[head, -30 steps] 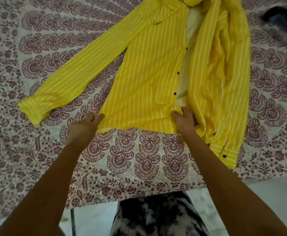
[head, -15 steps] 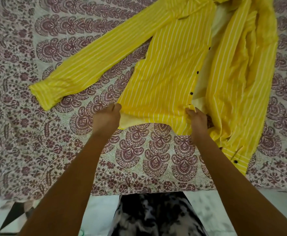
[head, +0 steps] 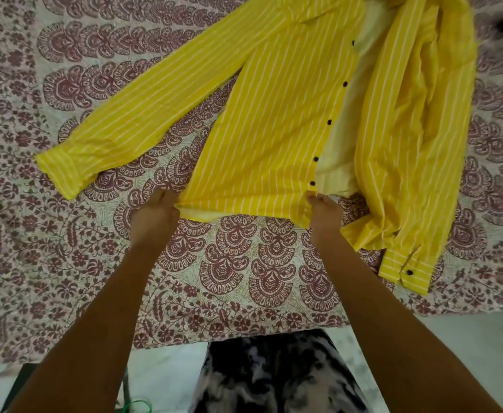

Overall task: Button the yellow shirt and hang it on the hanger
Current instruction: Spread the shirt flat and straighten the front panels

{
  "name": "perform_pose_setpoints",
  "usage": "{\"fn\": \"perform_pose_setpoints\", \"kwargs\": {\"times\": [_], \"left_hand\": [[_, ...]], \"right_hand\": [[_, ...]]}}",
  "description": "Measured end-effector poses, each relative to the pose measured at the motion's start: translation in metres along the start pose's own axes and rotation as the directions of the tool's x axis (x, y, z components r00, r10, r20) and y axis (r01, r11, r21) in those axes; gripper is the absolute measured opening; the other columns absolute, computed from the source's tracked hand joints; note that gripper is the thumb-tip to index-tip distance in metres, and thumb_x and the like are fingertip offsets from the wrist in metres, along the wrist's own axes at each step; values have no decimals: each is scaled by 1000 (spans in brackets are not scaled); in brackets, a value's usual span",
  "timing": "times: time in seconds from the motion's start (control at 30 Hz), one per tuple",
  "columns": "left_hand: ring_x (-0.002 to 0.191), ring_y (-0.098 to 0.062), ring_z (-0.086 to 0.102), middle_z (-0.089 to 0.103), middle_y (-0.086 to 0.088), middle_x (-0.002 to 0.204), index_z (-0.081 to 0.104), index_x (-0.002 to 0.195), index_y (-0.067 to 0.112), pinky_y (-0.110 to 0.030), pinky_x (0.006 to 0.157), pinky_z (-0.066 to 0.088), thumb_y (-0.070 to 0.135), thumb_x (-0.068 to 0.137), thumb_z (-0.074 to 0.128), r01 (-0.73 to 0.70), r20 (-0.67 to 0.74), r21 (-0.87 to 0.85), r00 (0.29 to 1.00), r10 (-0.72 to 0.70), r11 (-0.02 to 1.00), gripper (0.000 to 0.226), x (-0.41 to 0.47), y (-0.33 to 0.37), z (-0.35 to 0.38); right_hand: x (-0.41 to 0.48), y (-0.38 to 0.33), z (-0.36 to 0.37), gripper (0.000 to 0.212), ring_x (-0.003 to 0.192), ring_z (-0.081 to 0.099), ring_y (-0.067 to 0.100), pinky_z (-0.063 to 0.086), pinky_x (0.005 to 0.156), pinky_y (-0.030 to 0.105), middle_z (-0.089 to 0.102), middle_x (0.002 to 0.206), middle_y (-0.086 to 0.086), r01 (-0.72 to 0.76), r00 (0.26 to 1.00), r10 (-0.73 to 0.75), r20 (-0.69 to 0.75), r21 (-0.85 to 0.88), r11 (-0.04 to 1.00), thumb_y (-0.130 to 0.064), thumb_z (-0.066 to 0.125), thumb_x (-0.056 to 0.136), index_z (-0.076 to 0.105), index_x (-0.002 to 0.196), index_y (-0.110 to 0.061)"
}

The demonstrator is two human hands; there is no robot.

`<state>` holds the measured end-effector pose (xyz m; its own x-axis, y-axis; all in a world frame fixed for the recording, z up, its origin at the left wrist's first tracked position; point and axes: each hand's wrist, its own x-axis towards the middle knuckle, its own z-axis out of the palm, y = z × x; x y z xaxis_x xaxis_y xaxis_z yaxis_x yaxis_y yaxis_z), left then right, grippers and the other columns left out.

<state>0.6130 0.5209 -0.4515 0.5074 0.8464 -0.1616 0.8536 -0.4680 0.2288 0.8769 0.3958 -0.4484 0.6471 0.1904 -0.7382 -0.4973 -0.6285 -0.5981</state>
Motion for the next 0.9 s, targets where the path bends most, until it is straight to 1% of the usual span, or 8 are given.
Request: {"fn": "perform_pose_setpoints", "kwargs": {"times": [0.1,0.2,0.3,0.5,0.6,0.7,0.77,0.9], "left_hand": [[51,-36,56,59,-20,82,56,93,1,-34,47,44,23,80,31,-36,-49,-57,998,33,998,36,-2,-4,-1],[49,-35,56,59,-19,76,51,91,7,-34,46,43,21,79,34,-78,-77,-88,994,71,993,25,-2,-5,-3],[45,-32,53,58,-17,69,49,88,8,-27,44,37,21,79,34,-126,-90,-66,989,120,990,21,-2,-6,-5],[46,-34,54,59,-18,74,45,91,10,-32,44,42,24,80,32,-142,-51,-44,989,139,989,22,0,-3,-3],[51,-37,57,60,-21,79,52,98,4,-36,47,44,15,82,41,-70,-26,-21,997,70,997,22,0,-5,-6],[54,-39,58,59,-23,79,54,93,2,-38,47,44,2,80,53,-37,-2,-34,999,37,999,13,-2,-12,-10],[49,-36,57,59,-21,78,51,89,6,-38,44,45,1,77,52,-94,-23,-22,995,94,995,13,-4,-15,-9],[53,-37,58,58,-20,100,52,95,9,-43,45,51,-3,78,56,-99,-25,-17,995,99,995,21,-10,-20,-4]], "right_hand": [[-2,-9,10,14,73,52,12,44,70,31,55,79,-2,-157,981,103,162,371,915,-17,54,92,62,103,-15],[0,-12,16,14,74,49,12,43,68,28,52,84,-4,-211,957,55,284,557,803,-17,46,96,59,94,-22],[6,-9,11,12,90,59,14,53,74,29,61,97,-2,-231,923,-40,384,632,740,-19,51,92,58,102,-18],[4,1,-5,65,107,59,24,46,96,45,65,110,5,-306,824,-152,545,655,691,-29,88,48,62,105,-13],[-9,16,-10,34,98,63,19,55,81,36,65,104,2,-218,903,-90,421,628,747,-23,65,80,57,111,-12],[-29,36,-14,9,70,52,12,43,64,26,55,76,-2,-159,971,100,216,276,948,-23,55,90,56,97,-17],[-39,47,-13,17,72,48,18,38,64,26,51,82,6,-191,980,178,88,162,968,-22,59,88,55,104,-18],[-50,51,-13,38,73,44,36,40,60,24,48,97,45,-86,996,87,-15,63,994,-15,58,89,51,99,21]]}}
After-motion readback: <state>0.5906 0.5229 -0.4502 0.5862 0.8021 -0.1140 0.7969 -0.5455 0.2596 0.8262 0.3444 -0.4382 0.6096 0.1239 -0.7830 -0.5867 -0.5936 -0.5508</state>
